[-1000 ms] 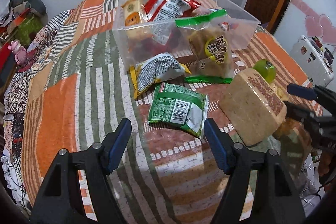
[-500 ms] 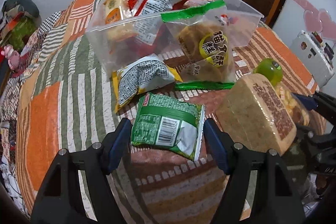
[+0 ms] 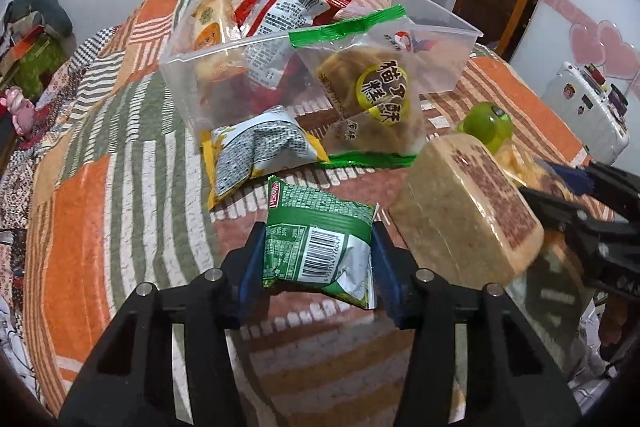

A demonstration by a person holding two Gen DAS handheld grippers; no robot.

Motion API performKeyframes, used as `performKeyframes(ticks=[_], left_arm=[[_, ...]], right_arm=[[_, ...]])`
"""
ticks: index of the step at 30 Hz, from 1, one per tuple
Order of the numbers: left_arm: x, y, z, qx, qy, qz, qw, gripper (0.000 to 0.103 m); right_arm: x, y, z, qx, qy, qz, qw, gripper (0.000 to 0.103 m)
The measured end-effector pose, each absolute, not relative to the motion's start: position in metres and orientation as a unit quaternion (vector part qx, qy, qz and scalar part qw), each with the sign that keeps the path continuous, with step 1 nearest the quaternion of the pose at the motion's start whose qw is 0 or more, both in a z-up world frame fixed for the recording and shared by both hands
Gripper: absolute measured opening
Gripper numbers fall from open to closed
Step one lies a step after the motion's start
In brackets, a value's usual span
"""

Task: Organize snacks
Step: 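Carry green chip bag and pastry bag over the clear box and release both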

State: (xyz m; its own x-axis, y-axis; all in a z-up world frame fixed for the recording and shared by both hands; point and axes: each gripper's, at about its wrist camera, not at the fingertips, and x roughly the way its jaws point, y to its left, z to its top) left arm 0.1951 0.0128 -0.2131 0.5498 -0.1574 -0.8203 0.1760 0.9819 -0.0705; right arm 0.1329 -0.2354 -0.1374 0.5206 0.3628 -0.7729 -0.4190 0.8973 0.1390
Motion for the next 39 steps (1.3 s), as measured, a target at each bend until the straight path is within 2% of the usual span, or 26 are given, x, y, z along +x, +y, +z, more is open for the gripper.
performKeyframes(ticks=[18, 30, 39], left_arm=[[0.193, 0.030, -0.151, -0.005, 0.397, -0.072, 0.915, 0.049], [0.234, 0.039, -0.125, -0.009, 0.365, -0.059, 0.929, 0.049], [0.274, 0.046, -0.119, -0.009, 0.358, -0.050, 0.932, 0.049]], right_arm=[[0.144, -0.241, -0.094, -0.032, 0.373, 0.213, 0.902, 0.042], [0.176, -0.235, -0.055, -0.039, 0.311, 0.205, 0.927, 0.042], [0.207, -0.222, -0.055, -0.053, 0.303, 0.205, 0.929, 0.042]])
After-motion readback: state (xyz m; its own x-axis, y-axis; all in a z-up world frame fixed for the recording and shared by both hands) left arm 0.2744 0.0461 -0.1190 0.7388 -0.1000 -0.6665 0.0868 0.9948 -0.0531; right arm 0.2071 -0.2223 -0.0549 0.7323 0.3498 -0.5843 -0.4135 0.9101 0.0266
